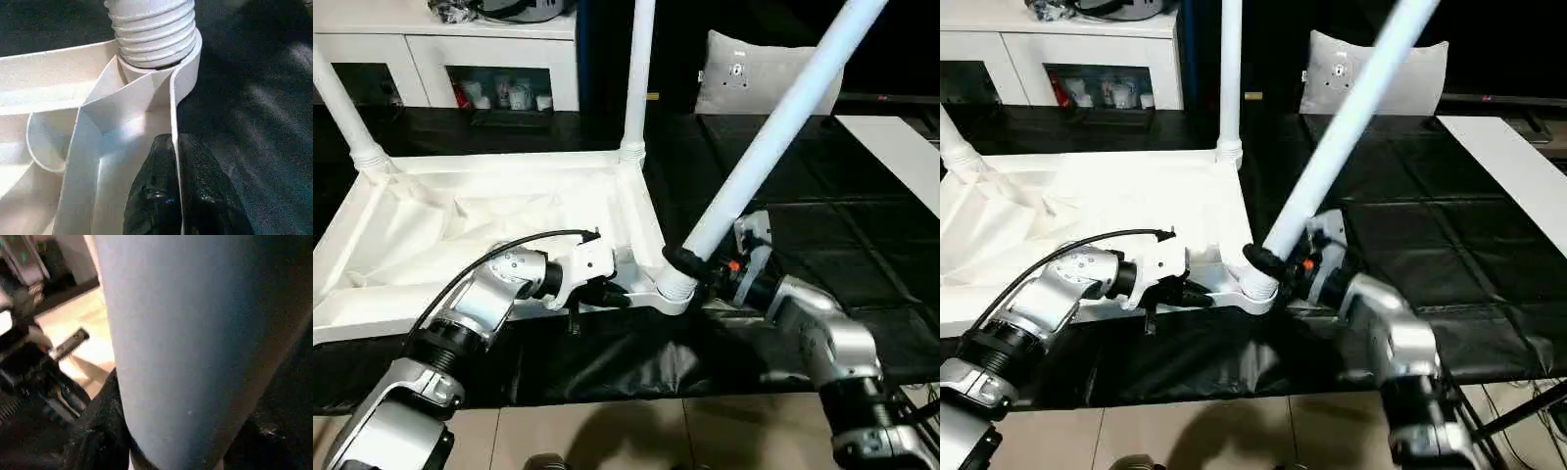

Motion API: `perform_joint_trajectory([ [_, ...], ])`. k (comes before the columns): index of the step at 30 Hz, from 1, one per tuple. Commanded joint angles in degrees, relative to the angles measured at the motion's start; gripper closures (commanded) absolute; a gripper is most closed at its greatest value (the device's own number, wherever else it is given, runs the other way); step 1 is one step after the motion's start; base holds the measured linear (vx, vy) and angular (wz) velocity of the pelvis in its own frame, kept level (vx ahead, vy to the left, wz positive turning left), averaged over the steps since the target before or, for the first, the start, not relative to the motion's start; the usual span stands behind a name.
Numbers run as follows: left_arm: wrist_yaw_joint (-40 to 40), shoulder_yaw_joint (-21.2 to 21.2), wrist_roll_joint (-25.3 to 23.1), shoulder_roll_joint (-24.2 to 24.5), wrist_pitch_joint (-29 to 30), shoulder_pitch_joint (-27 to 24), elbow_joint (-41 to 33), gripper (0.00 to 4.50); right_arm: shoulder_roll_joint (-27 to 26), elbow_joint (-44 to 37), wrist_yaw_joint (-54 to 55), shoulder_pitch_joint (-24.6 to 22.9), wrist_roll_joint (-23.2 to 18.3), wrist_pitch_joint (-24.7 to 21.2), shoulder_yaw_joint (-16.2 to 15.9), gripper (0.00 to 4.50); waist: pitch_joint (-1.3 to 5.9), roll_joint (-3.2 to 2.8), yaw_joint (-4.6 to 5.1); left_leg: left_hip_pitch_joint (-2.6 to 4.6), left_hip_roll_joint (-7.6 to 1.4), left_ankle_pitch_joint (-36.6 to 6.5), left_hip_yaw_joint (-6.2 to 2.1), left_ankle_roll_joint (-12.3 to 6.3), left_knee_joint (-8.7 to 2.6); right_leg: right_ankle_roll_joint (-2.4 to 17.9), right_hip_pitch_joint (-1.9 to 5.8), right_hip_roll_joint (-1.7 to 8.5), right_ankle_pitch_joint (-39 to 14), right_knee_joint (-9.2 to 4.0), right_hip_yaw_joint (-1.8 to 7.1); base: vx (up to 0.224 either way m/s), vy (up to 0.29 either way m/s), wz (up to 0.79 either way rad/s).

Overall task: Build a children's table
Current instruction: Insert table leg to table base

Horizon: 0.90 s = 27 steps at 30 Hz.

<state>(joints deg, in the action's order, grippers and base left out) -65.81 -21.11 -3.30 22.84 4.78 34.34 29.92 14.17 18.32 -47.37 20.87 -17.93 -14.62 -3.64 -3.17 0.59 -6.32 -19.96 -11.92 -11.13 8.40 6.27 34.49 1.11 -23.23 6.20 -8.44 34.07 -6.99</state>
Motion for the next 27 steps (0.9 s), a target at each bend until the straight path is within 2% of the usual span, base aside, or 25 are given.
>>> perform_joint_trajectory([
  [1,1.12,-0.03,-0.87,0.10,-0.77,0.76,-1.00,4.50,2.14,2.74,0.89,-1.01,6.66,0.13,-4.55,2.61,3.69,-0.50,0.47,0.01,-0.57,-18.02,0.35,-0.21,-4.85,4.58,3.08,2.42,-28.86,-5.46,2.23,0.000,0.000,0.00],
  [2,0.86,-0.54,-1.52,0.52,-1.39,0.90,-0.63,4.50,3.31,3.08,0.33,-0.36,8.33,0.33,-6.14,2.61,3.61,-0.55,0.50,0.12,-0.55,-18.38,0.35,-0.29,-4.82,4.38,2.92,2.45,-29.79,-5.57,2.19,0.000,0.000,0.00],
  [4,0.78,-0.91,-2.10,0.89,-1.91,1.02,-0.42,4.50,4.25,3.11,-0.46,0.08,9.29,0.15,-7.26,2.61,3.50,-0.71,0.79,0.22,-0.36,-19.26,0.32,-0.40,-4.71,3.36,2.87,2.37,-32.50,-6.00,1.97,0.000,0.000,0.00],
  [5,0.64,-1.03,-2.25,1.04,-2.05,1.06,-0.42,4.50,4.63,3.05,-0.93,0.20,9.59,-0.03,-7.72,2.61,3.50,-0.75,0.91,0.62,-0.28,-20.15,0.36,-0.56,-4.52,2.87,2.49,2.44,-34.05,-6.48,1.83,0.000,0.000,0.00],
  [8,0.05,-1.52,-2.91,1.56,-2.98,1.73,0.36,4.50,5.88,3.08,-3.76,0.90,10.19,-1.29,-9.42,2.61,3.44,-0.73,1.12,0.26,-0.44,-20.45,0.12,-1.04,-4.80,2.87,2.76,2.25,-32.69,-6.26,1.72,0.000,0.000,0.00],
  [12,-0.60,-2.16,-3.88,1.77,-4.42,3.05,2.12,4.50,7.00,2.82,-6.52,1.07,10.28,-2.45,-11.76,2.61,3.08,-0.86,1.26,0.18,-0.64,-20.12,0.18,-1.68,-5.12,4.66,2.67,2.12,-28.72,-5.88,2.21,0.000,0.000,0.00],
  [14,-0.37,-2.25,-4.35,1.70,-4.97,3.69,3.20,4.50,6.88,2.99,-6.44,1.16,10.30,-2.60,-12.00,2.61,3.04,-0.79,1.28,0.10,-0.63,-19.46,0.30,-1.92,-5.17,5.28,2.82,2.17,-27.50,-5.71,2.36,0.000,0.000,0.00],
  [16,0.16,-2.22,-4.92,1.51,-5.55,4.95,5.05,4.50,6.41,3.15,-5.70,1.07,10.37,-2.88,-11.94,2.61,2.66,-0.94,1.32,0.22,-0.54,-20.08,0.32,-1.91,-5.24,5.06,2.59,2.12,-29.04,-5.98,2.32,0.000,0.000,0.00],
  [20,0.63,-2.07,-5.22,2.24,-6.27,6.86,7.65,4.50,4.95,3.03,-3.36,0.92,9.61,-3.91,-10.88,2.61,2.35,-0.91,1.49,0.43,-0.26,-21.46,0.20,-1.54,-5.18,3.01,2.47,2.20,-34.18,-6.83,1.85,0.000,0.000,0.00],
  [21,0.66,-1.80,-5.00,2.59,-5.76,6.79,7.58,4.50,4.18,2.70,-1.98,0.80,9.37,-4.37,-10.32,2.61,2.32,-0.91,1.78,0.38,-0.25,-21.99,-0.01,-1.20,-5.28,1.95,2.63,2.29,-35.85,-7.14,1.51,0.000,0.000,0.00],
  [23,0.61,-1.50,-4.62,2.69,-5.04,6.51,7.27,4.50,3.65,2.61,-0.88,0.78,9.33,-4.64,-9.94,2.61,2.35,-0.99,2.05,0.16,-0.29,-21.92,-0.18,-1.04,-5.42,1.43,2.82,2.32,-36.00,-7.34,1.33,0.000,0.000,0.00],
  [24,0.84,-0.39,-3.31,2.77,-1.81,4.97,4.90,4.50,2.10,2.62,2.43,0.84,9.21,-5.69,-8.78,2.61,2.25,-1.04,2.14,0.17,-0.32,-22.19,-0.20,-0.98,-5.45,1.34,2.71,2.29,-36.19,-7.42,1.33,0.000,0.000,0.00],
  [26,1.02,0.09,-2.63,2.74,-0.26,4.25,3.72,4.50,1.48,2.63,3.86,0.87,9.21,-6.12,-8.31,2.61,2.16,-1.09,2.42,0.48,-0.40,-23.41,-0.24,-0.72,-5.52,1.85,2.42,2.34,-36.51,-7.47,1.31,0.000,0.000,0.00],
  [27,1.46,0.60,-2.03,2.73,1.61,3.27,1.93,4.50,0.85,2.50,5.26,0.86,9.22,-6.56,-7.90,2.61,2.24,-1.51,2.48,0.49,-0.35,-23.79,-0.34,-0.59,-5.45,1.88,2.47,2.39,-36.76,-7.45,1.20,0.000,0.000,0.00],
])
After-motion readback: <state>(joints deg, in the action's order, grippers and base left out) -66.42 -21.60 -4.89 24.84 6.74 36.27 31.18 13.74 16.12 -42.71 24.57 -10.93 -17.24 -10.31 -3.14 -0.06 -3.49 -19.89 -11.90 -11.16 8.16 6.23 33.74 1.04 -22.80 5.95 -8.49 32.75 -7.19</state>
